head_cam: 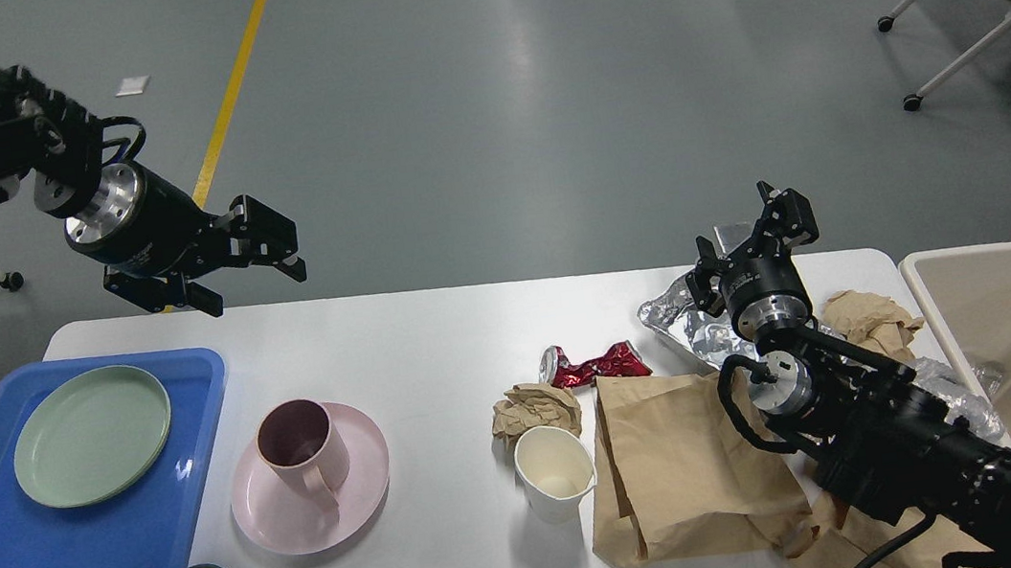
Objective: Tidy desktop
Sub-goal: 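Raise the left gripper off the blue tray and swing it outward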
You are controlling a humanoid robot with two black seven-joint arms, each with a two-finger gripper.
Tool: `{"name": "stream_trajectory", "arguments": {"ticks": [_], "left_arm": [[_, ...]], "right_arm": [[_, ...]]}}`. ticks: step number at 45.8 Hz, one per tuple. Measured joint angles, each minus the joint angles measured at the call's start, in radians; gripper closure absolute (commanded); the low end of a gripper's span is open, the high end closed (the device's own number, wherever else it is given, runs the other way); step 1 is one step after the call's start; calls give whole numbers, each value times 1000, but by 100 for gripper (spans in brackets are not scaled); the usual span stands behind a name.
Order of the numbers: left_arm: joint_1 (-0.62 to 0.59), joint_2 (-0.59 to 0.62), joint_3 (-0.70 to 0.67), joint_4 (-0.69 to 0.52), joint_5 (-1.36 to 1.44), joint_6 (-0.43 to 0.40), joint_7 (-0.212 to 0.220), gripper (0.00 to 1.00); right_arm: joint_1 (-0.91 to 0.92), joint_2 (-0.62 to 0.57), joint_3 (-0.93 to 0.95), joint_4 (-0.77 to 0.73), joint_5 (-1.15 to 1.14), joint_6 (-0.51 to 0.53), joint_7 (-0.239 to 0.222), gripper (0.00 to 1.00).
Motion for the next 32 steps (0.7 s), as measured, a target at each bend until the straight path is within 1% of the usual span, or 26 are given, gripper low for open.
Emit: {"name": "stream_trajectory", "arguments": {"ticks": [4, 10, 14, 18, 20, 23, 28, 32], "left_arm": [[-151, -72, 71, -149, -9, -5, -1, 3], [-375, -109, 120, -378, -46, 6, -4, 3], [-521, -140, 162, -529, -80, 50, -2, 3], [-646, -169, 226, -681, -120, 136, -1, 3], [-692, -175, 253, -737, -136, 170, -1, 3], [-743, -178, 286, -786, -153, 173, -3, 3], [-767, -170, 340, -801, -164, 70, -29, 3], [-766, -165, 360, -802, -165, 30, -40, 3]], "right_arm": [[0, 0, 0, 0, 0, 0, 0, 0], [0, 0, 0, 0, 0, 0, 0, 0], [0, 0, 0, 0, 0, 0, 0, 0], [0, 0, 0, 0, 0, 0, 0, 0], [0, 0, 0, 0, 0, 0, 0, 0], [0, 0, 0, 0, 0, 0, 0, 0], [0, 0, 0, -1, 0, 0, 0, 0], [0, 0, 0, -1, 0, 0, 0, 0]]}}
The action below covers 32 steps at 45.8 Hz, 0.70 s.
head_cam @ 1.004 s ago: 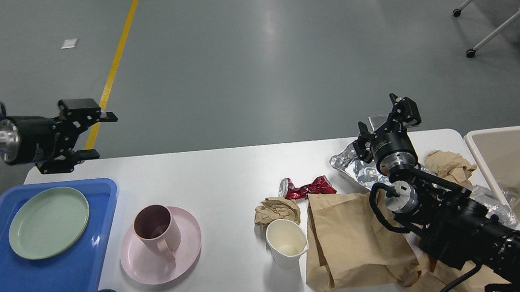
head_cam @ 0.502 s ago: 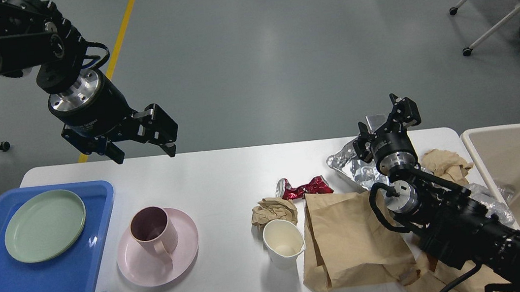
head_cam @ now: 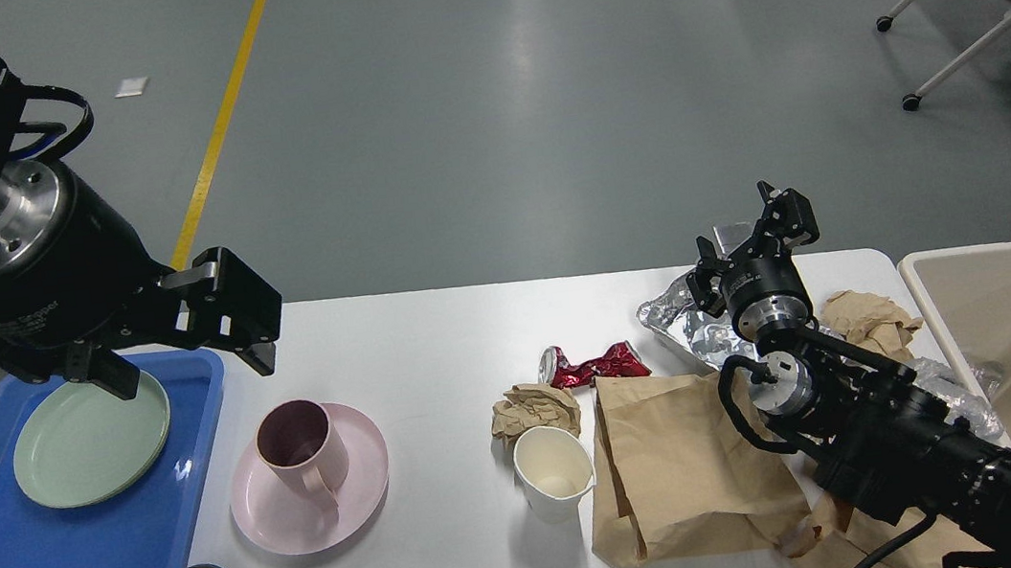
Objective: Tidy desktop
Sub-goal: 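Raise the left gripper off the blue tray and swing it outward, then lower the left gripper onto the teal cup beside the tray and grasp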
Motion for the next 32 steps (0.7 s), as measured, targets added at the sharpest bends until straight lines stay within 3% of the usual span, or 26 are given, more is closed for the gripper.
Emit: {"name": "stream_trajectory", "arguments": {"ticks": [11, 23, 32], "left_arm": [[5, 29, 34, 0, -8, 13, -8, 3], [3, 56, 45, 1, 4, -62, 9, 8], [74, 101, 46, 1, 41, -24, 62, 14]], "right_arm": [[0, 0, 0, 0, 0, 0, 0, 0], [0, 0, 0, 1, 0, 0, 0, 0], [0, 0, 0, 1, 0, 0, 0, 0]]}}
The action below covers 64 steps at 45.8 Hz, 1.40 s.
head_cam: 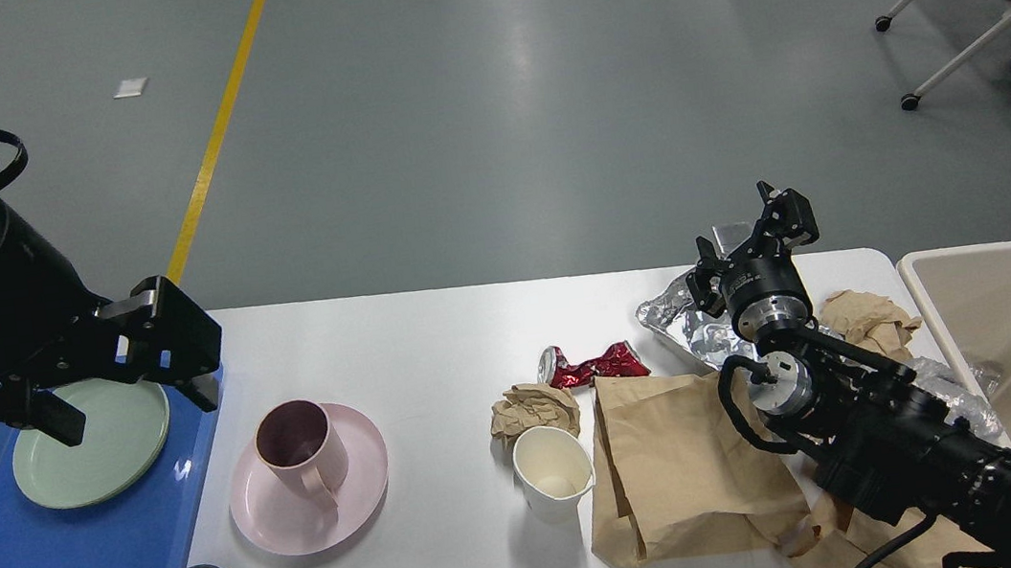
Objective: Tidy desktop
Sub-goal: 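Lower the left gripper onto the teal cup beside the tray and grasp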
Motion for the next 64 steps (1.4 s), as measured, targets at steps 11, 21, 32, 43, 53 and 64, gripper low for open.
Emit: {"name": "stream_trajectory", "arguments": {"ticks": [11, 21, 32, 43, 53, 64], "left_arm": [[334, 177, -33, 8, 125, 299, 41, 14], [689, 345, -133, 44, 368, 576, 41, 15], [944, 397, -261, 193, 451, 620, 41, 15], [1105, 360, -335, 320, 454, 627, 41, 15], [1202, 330, -386, 395, 454, 632, 41, 25], [1236, 308, -411, 408, 465, 649, 42, 79]], "right_arm": [[0, 0, 0, 0, 0, 0, 0, 0], [0, 0, 0, 0, 0, 0, 0, 0], [0, 0, 0, 0, 0, 0, 1, 0], [0, 0, 0, 0, 0, 0, 1, 0], [0, 0, 0, 2, 0, 0, 1, 0], [0, 0, 0, 2, 0, 0, 0, 0]]}}
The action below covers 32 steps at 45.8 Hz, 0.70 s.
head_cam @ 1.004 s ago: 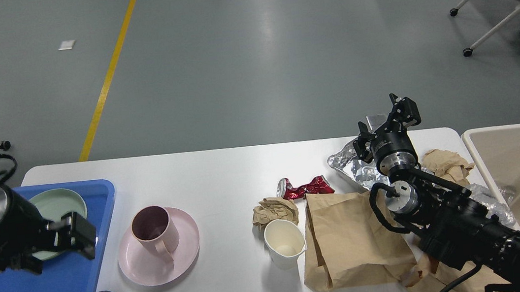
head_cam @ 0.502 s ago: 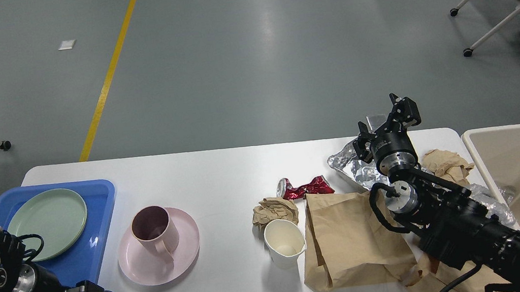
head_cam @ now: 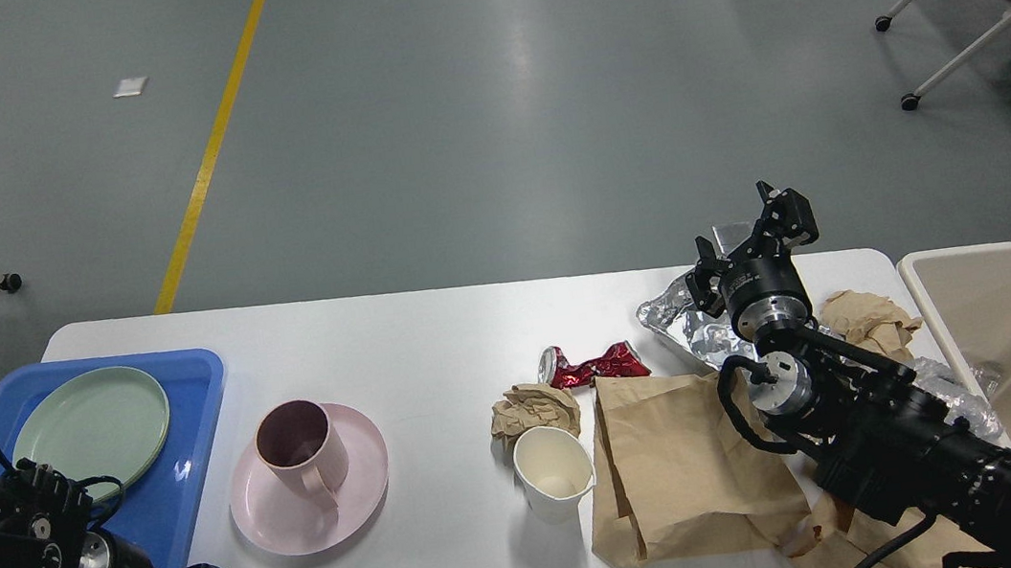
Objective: Tidy desktop
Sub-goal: 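Lower the left gripper onto the teal cup beside the tray and grasp, then lift the teal cup onto the blue tray corner and release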
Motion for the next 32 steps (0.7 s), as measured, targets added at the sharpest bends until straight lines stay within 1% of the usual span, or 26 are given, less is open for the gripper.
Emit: {"name": "stream_trajectory", "arguments": {"ticks": [1, 2, 3, 7, 13, 26, 29, 32], "left_arm": [[0, 0, 0, 0, 1, 0, 0, 84], [0, 0, 0, 0, 2, 0, 0, 93], [0, 1, 0, 0, 2, 0, 1, 100], [-3, 4, 2, 0, 3, -6, 6, 100], [-4, 5, 3, 0, 3, -15, 25, 100], [-8, 7, 5, -1, 3, -16, 31, 100], [-22, 11, 12, -11, 4, -19, 31, 100], [-66, 20, 29, -38, 6, -35, 30, 100]], "right_arm": [[0, 0, 0, 0, 0, 0, 0, 0], [0, 0, 0, 0, 0, 0, 0, 0], [0, 0, 0, 0, 0, 0, 0, 0], [0, 0, 0, 0, 0, 0, 0, 0], [0, 0, 0, 0, 0, 0, 0, 0], [0, 0, 0, 0, 0, 0, 0, 0], [0, 0, 0, 0, 0, 0, 0, 0], [0, 0, 0, 0, 0, 0, 0, 0]]}}
